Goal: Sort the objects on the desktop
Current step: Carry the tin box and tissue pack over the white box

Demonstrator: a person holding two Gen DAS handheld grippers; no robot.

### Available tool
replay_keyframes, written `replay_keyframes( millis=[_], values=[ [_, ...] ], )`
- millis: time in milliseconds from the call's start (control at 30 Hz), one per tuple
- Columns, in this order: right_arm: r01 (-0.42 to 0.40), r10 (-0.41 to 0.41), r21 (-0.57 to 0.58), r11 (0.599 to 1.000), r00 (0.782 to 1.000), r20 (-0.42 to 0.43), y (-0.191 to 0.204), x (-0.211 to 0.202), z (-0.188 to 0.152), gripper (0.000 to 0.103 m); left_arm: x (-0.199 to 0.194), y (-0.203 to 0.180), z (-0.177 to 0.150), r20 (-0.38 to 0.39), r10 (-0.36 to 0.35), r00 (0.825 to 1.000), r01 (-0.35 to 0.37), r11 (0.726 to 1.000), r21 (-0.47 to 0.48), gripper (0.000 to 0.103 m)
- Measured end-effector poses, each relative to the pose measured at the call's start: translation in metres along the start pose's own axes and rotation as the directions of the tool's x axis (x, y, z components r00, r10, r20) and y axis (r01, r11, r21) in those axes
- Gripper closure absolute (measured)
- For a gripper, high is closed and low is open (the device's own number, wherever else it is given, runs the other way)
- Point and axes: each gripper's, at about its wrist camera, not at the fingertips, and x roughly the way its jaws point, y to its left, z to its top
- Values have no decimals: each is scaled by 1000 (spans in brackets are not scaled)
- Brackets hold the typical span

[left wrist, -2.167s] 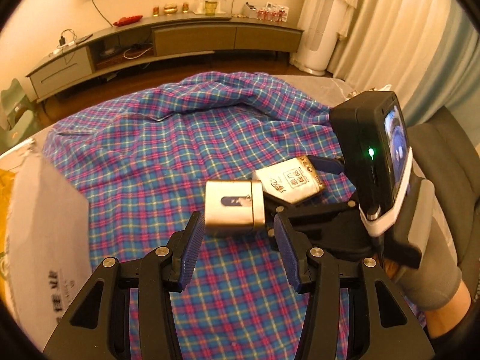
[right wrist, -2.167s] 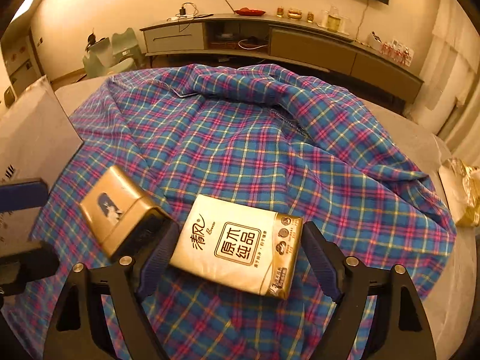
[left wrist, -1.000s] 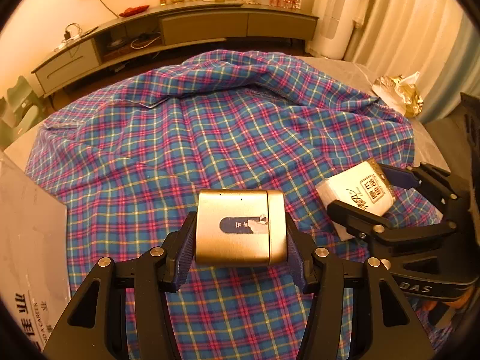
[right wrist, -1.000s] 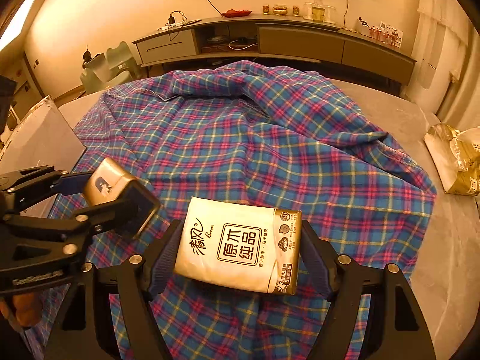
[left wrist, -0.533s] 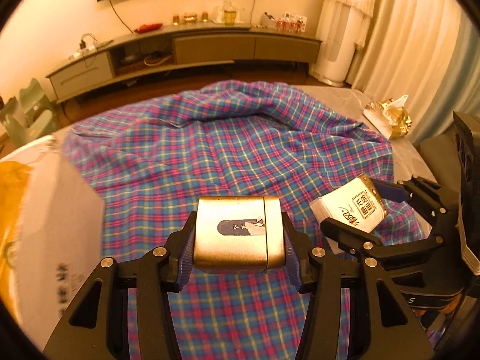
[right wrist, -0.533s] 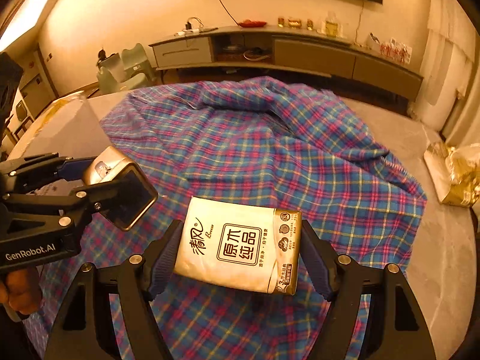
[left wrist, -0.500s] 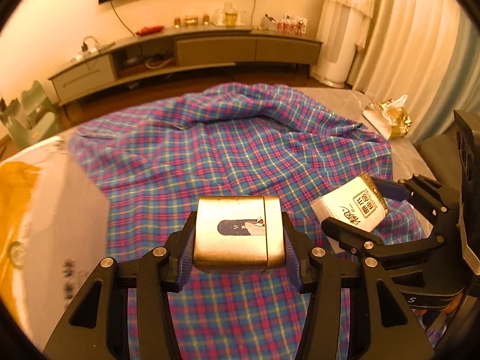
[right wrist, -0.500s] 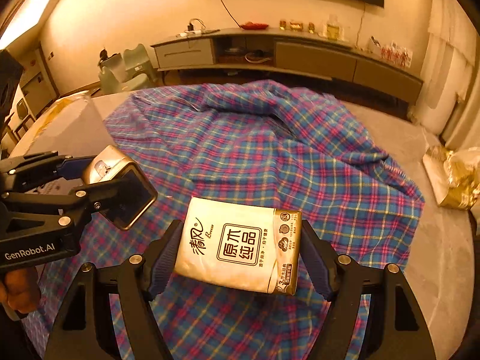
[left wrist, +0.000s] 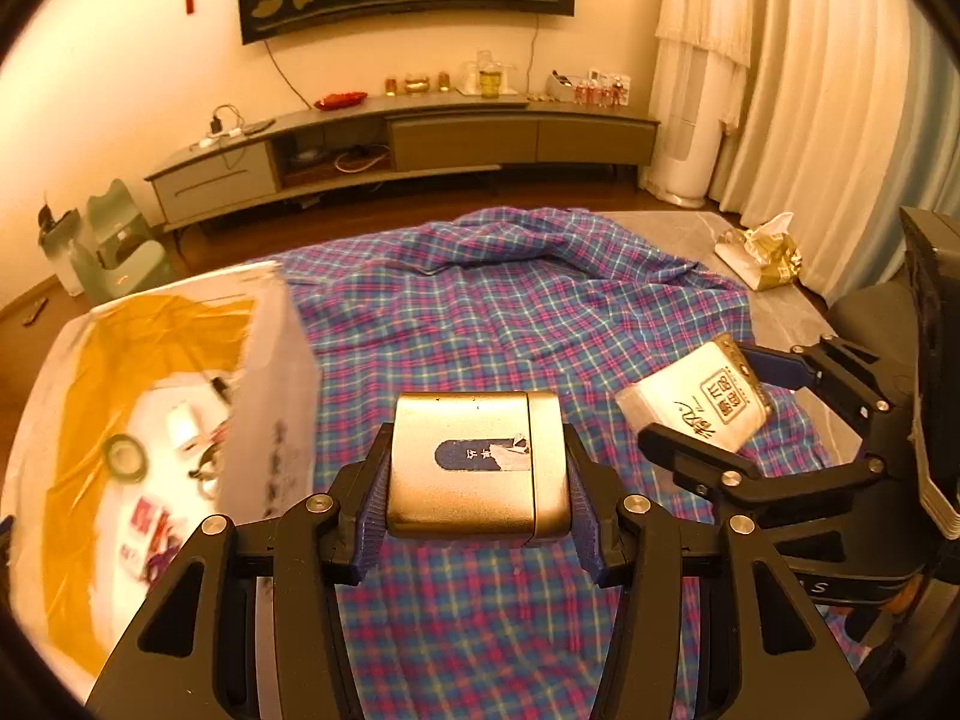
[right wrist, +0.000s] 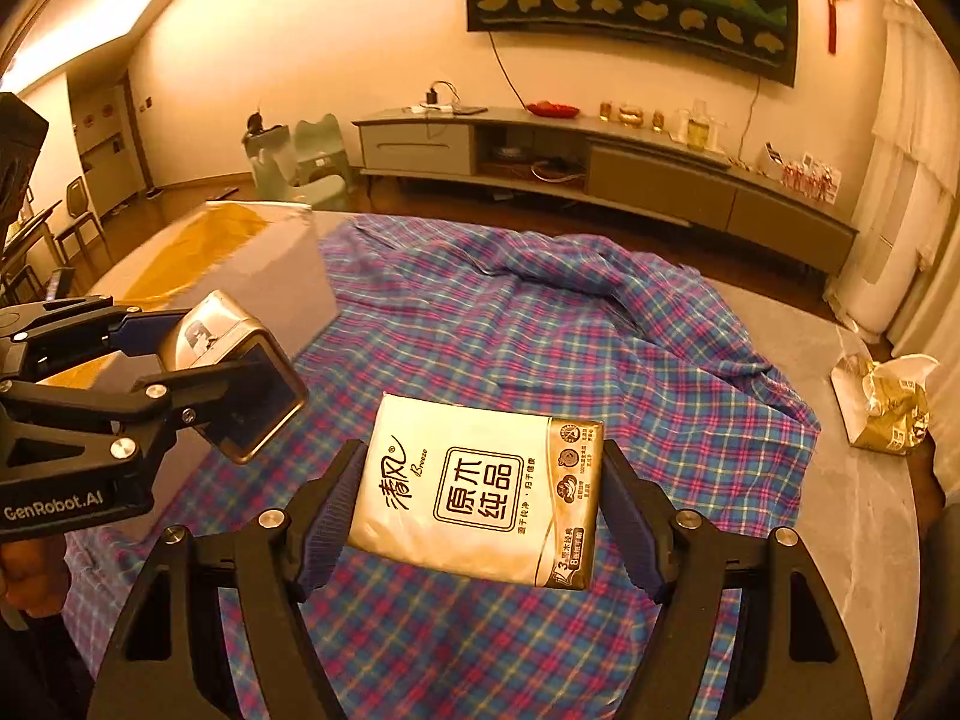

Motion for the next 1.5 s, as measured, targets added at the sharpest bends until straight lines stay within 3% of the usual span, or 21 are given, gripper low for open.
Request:
replay_keyframes(
  millis=[467,633,867,1167,1500],
  values=[
    [-89,90,-14,996,993,74,80,-48,-18,27,-86,46,-35,73,20,997,-15,998,-67,50],
    [-143,140,28,989,985,104,104,-69,-25,27,-104,71,-49,82,17,996,-8,994,-110,50],
    [-160,161,-19,987,978,133,147,-95,-16,27,-122,108,-63,96,8,995,7,986,-165,50],
    [-159,172,-112,981,978,115,198,-98,14,27,-130,162,-70,114,-19,993,47,967,-251,50],
    [-149,161,-175,973,985,55,223,-57,58,27,-95,236,-61,78,-45,996,72,918,-391,51]
  ],
)
